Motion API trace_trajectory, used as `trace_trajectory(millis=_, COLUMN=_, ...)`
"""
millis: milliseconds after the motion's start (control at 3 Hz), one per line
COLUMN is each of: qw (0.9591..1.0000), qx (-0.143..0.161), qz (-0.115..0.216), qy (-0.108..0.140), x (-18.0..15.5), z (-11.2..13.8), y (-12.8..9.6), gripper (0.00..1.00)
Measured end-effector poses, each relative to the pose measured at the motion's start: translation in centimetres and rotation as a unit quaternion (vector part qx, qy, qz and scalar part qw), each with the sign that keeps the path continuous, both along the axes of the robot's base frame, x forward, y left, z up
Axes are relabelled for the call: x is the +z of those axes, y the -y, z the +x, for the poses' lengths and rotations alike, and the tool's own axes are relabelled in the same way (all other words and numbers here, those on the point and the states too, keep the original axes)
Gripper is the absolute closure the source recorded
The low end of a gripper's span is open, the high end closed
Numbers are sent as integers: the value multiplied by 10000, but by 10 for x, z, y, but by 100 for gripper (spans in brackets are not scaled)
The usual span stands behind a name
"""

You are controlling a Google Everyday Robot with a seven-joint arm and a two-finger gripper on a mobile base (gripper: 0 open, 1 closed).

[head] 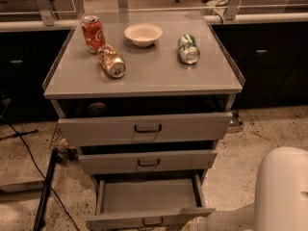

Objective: Close bottom drawer

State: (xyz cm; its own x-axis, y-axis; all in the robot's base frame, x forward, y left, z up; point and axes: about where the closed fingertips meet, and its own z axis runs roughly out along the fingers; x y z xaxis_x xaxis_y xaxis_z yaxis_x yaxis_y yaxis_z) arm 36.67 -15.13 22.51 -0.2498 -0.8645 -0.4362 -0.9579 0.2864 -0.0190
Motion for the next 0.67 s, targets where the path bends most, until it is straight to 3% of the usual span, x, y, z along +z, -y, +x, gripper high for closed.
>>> trace_trajectory(millis=333, qw=9991, qx=-175, qz=348, qy=-157, x=-15, z=-2, y=4, gripper=100)
trace_trajectory(millis=667, qw=9940, qx=-508, qz=856, qy=-450, x=-51, z=-11, y=8, gripper=100)
